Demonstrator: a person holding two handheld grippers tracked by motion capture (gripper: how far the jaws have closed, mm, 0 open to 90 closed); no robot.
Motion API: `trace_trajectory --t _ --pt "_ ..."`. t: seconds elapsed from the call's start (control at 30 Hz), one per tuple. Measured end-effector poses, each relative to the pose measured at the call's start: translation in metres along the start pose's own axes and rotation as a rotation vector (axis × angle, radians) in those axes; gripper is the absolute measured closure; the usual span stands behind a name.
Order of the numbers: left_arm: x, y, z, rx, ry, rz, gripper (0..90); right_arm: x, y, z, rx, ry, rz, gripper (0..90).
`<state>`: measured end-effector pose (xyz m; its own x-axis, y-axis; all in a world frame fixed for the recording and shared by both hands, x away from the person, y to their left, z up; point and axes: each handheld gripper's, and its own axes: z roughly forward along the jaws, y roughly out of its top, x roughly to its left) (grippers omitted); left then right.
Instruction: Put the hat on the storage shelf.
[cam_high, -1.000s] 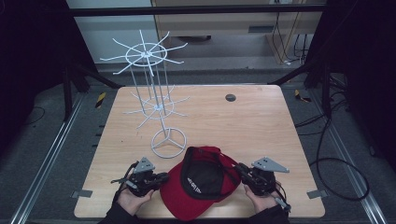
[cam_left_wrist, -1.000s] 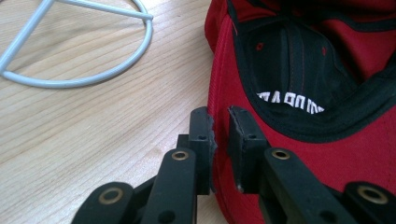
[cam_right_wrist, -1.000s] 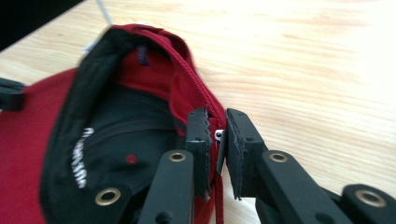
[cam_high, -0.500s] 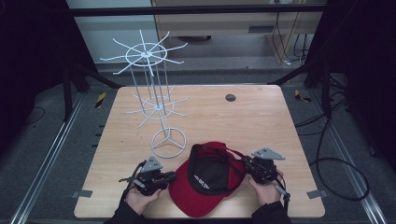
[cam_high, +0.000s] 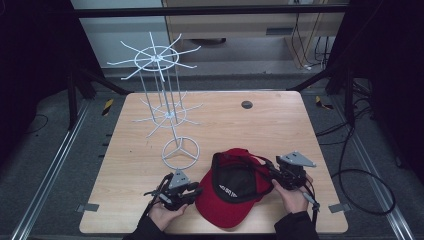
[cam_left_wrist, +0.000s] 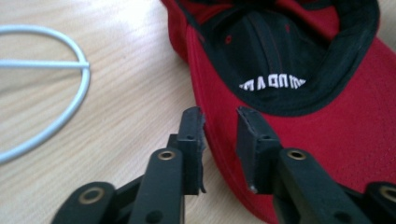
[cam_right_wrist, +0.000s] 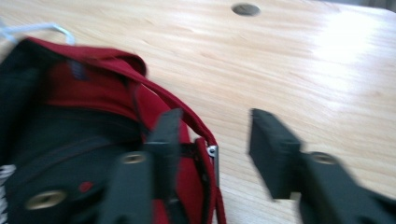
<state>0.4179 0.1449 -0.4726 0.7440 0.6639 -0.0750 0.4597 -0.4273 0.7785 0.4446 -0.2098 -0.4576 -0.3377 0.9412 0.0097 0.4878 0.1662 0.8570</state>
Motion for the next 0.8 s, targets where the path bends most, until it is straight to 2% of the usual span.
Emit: trace_trajectory --t 0.03,0.1,0.13,0.2,0.33,0.4,0.43,0.5,0.53,0.57,0.6,0.63,0.67,0.7,0.77,0.8 --pt "0.001 0.001 0.0 0.002 0.007 0.004 67.5 -0.001 0.001 -0.008 -0.016 0.028 0.001 41.3" --pt "0.001 0.001 0.001 0.001 0.015 0.004 67.1 -0.001 0.0 -0.013 -0.023 0.034 0.0 41.1" --pt "0.001 0.001 0.002 0.005 0.02 0.008 67.0 -0.001 -0.004 -0.02 -0.014 0.062 0.001 37.8" --pt "0.002 0.001 0.004 0.007 0.033 0.012 67.2 0.0 -0.007 -0.024 -0.016 0.065 -0.002 36.4" --pt "0.002 0.0 0.007 0.015 0.03 0.007 71.9 0.003 -0.018 -0.033 0.019 0.084 -0.003 32.3" --pt "0.0 0.0 0.008 0.017 0.041 0.014 73.2 0.002 -0.023 -0.033 0.047 0.09 0.015 31.8" --pt "0.0 0.0 0.008 0.015 0.041 0.014 73.6 0.003 -0.028 -0.03 0.077 0.096 0.034 32.4" --pt "0.001 -0.001 0.008 0.019 0.04 0.004 73.9 0.002 -0.031 -0.029 0.09 0.098 0.033 33.5" --pt "0.0 -0.001 0.008 0.022 0.046 0.001 74.5 0.002 -0.035 -0.025 0.121 0.116 0.056 38.2" --pt "0.0 -0.002 0.008 0.023 0.051 0.001 74.5 0.002 -0.035 -0.025 0.121 0.116 0.056 38.2" --pt "0.001 -0.002 0.009 0.024 0.052 -0.005 74.7 0.002 -0.037 -0.022 0.162 0.14 0.081 46.3" --pt "0.001 -0.002 0.009 0.024 0.052 -0.005 74.8 0.002 -0.037 -0.022 0.162 0.14 0.081 46.3" --pt "0.001 -0.002 0.009 0.023 0.053 -0.007 74.8 0.001 -0.038 -0.02 0.184 0.152 0.093 52.6" --pt "0.001 -0.003 0.009 0.024 0.052 -0.01 75.0 0.0 -0.038 -0.019 0.2 0.169 0.105 70.0" --pt "0.002 -0.002 0.009 0.021 0.045 -0.019 75.3 0.0 -0.036 -0.019 0.205 0.185 0.108 83.7" --pt "0.002 -0.002 0.009 0.021 0.045 -0.019 75.6 0.0 -0.034 -0.02 0.196 0.198 0.109 83.7"
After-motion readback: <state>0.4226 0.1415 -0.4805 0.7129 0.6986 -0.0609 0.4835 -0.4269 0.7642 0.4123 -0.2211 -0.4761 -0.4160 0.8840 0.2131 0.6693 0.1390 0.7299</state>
